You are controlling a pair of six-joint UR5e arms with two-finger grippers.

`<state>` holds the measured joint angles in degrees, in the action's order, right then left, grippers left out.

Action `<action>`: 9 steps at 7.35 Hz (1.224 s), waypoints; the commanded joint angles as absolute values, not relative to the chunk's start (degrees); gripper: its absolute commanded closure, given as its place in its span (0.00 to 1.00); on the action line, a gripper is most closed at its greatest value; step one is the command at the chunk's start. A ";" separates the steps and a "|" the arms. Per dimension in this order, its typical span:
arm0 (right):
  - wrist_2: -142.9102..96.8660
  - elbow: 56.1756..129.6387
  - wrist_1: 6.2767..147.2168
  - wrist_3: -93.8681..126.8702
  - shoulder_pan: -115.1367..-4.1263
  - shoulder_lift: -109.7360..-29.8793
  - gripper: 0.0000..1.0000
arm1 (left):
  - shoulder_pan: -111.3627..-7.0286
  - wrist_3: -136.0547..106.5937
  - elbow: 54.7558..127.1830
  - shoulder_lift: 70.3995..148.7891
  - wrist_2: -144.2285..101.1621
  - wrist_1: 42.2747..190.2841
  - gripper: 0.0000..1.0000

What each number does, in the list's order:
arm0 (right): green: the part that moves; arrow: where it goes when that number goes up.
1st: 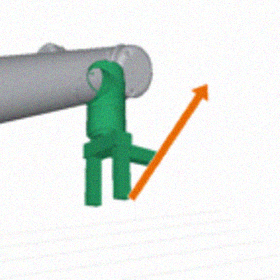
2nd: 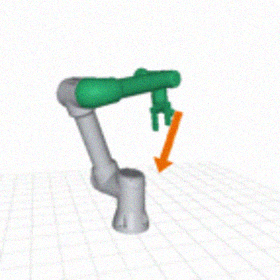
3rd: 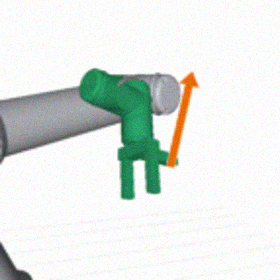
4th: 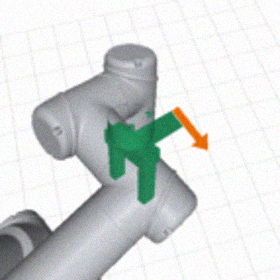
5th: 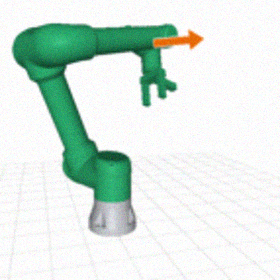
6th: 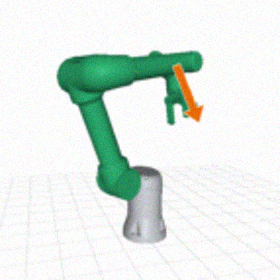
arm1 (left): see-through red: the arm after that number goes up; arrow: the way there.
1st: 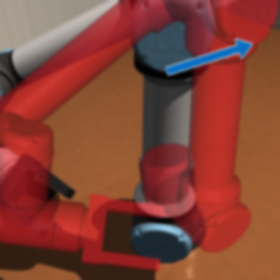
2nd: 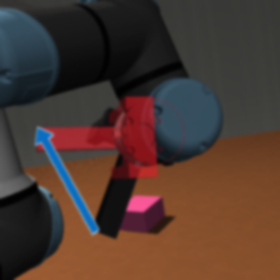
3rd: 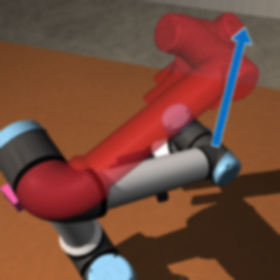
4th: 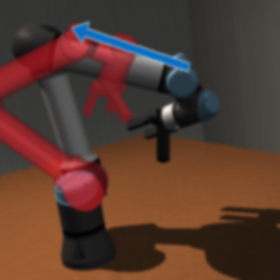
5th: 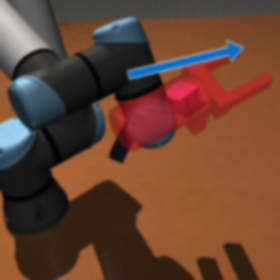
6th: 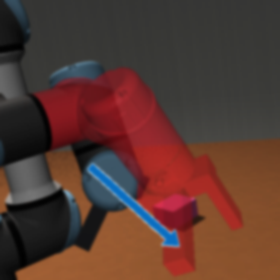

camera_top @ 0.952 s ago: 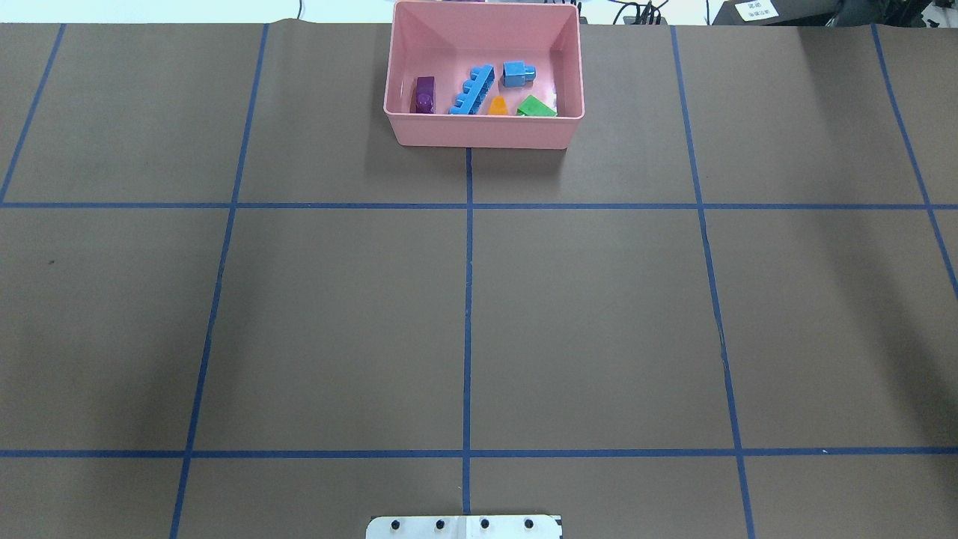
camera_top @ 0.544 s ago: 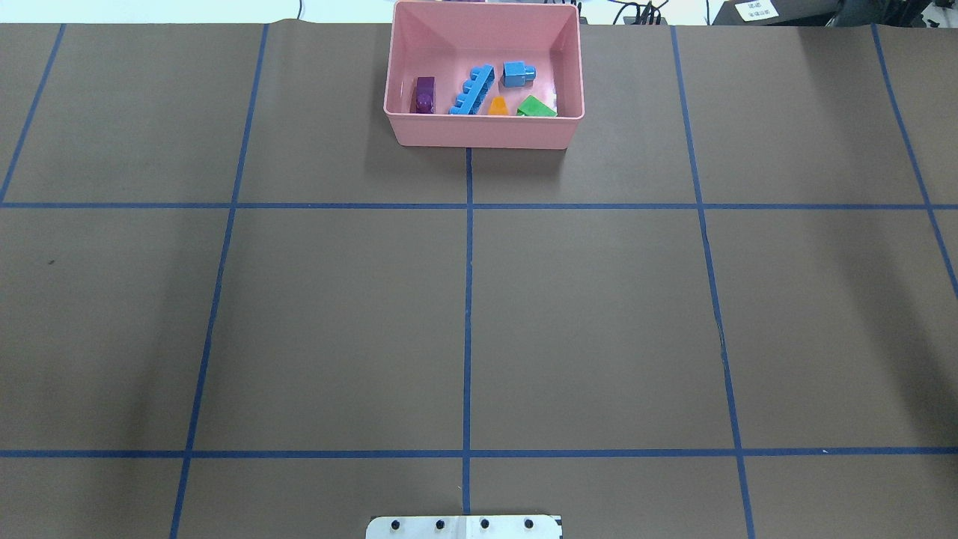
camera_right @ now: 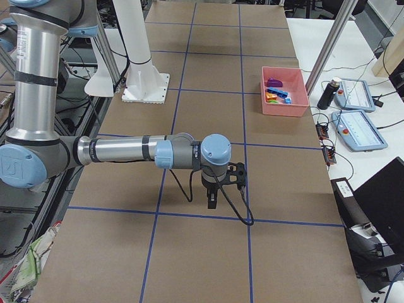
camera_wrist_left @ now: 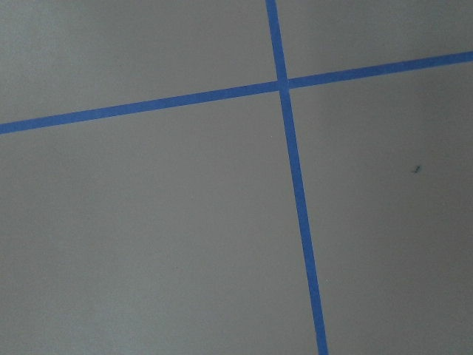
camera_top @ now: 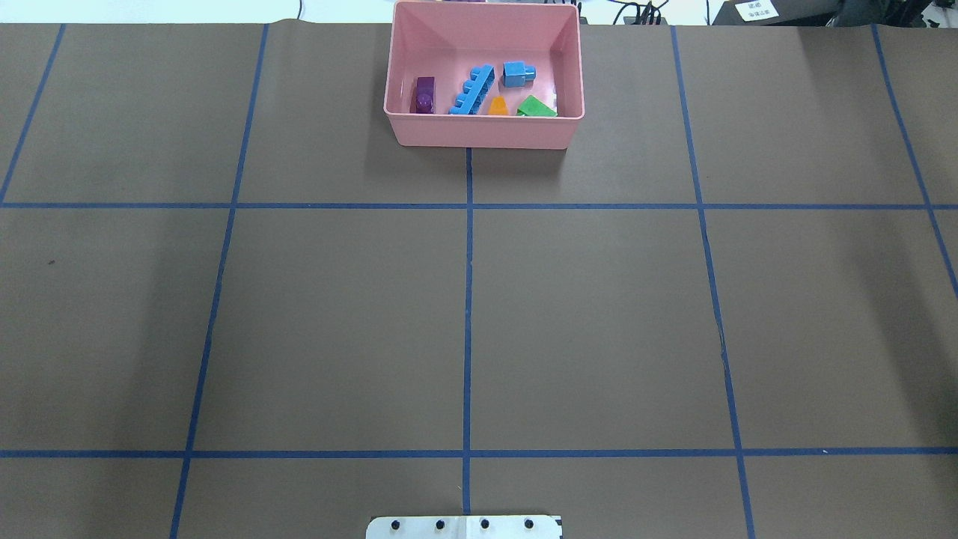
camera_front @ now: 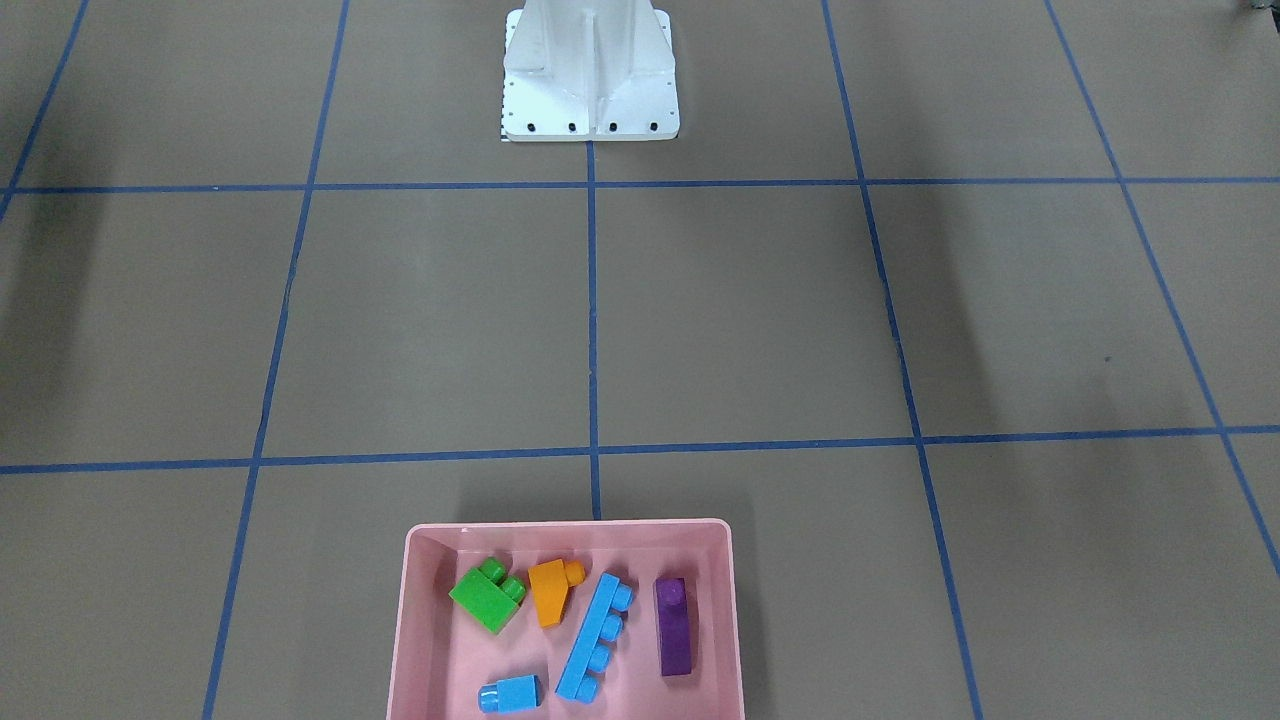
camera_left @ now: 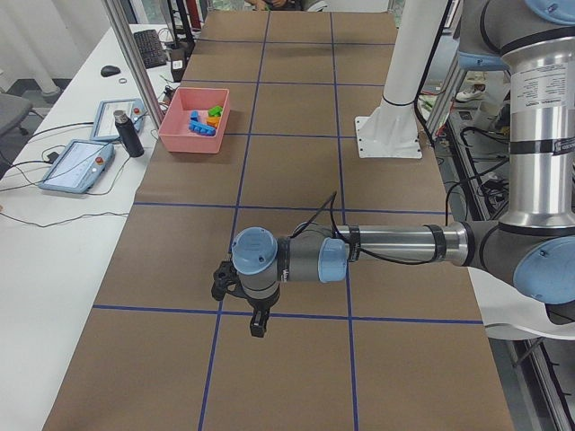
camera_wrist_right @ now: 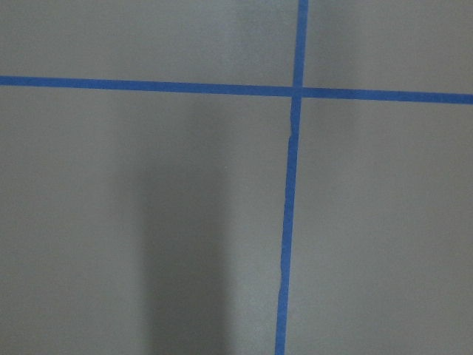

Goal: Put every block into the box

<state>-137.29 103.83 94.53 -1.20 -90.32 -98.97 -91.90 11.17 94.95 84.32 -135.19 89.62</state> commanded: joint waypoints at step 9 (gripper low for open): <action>-137.20 100.46 94.48 -8.88 -94.83 -98.97 0.00 | -92.37 9.33 95.19 84.99 -135.00 89.65 0.00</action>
